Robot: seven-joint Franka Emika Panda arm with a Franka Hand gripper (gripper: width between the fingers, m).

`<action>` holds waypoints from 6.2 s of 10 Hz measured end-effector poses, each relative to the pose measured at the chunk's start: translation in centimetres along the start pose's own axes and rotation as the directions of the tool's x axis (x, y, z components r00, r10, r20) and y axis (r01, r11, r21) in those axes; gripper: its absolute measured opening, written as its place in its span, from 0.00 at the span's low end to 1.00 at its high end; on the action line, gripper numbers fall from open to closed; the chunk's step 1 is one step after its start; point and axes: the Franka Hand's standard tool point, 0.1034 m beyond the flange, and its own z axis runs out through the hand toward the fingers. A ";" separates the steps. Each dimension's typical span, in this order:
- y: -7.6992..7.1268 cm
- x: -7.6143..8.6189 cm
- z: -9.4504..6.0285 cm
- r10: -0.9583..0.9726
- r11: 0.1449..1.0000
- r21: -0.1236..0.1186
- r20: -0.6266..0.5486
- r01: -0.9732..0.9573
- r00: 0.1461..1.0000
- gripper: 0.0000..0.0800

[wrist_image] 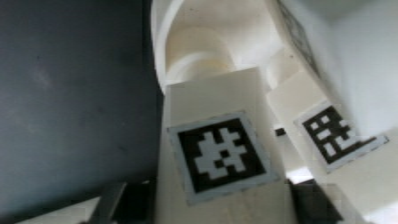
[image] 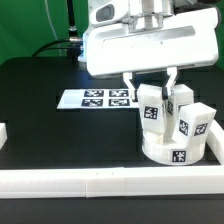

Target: Assemble stool

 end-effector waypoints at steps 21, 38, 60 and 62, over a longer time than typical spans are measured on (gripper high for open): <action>2.1 2.5 -0.3 -0.066 0.998 0.027 0.073 0.064 0.995 0.81; 3.0 2.5 0.7 -0.737 0.672 0.389 0.267 0.631 0.621 0.81; -0.1 2.4 1.0 -0.636 0.770 0.293 0.302 0.566 0.710 0.42; -0.4 2.3 1.0 -0.442 0.896 0.216 0.346 0.388 0.827 0.42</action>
Offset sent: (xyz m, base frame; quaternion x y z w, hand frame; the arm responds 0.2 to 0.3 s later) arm 0.0000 0.0000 0.0000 0.0000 0.0000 0.0000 1.0000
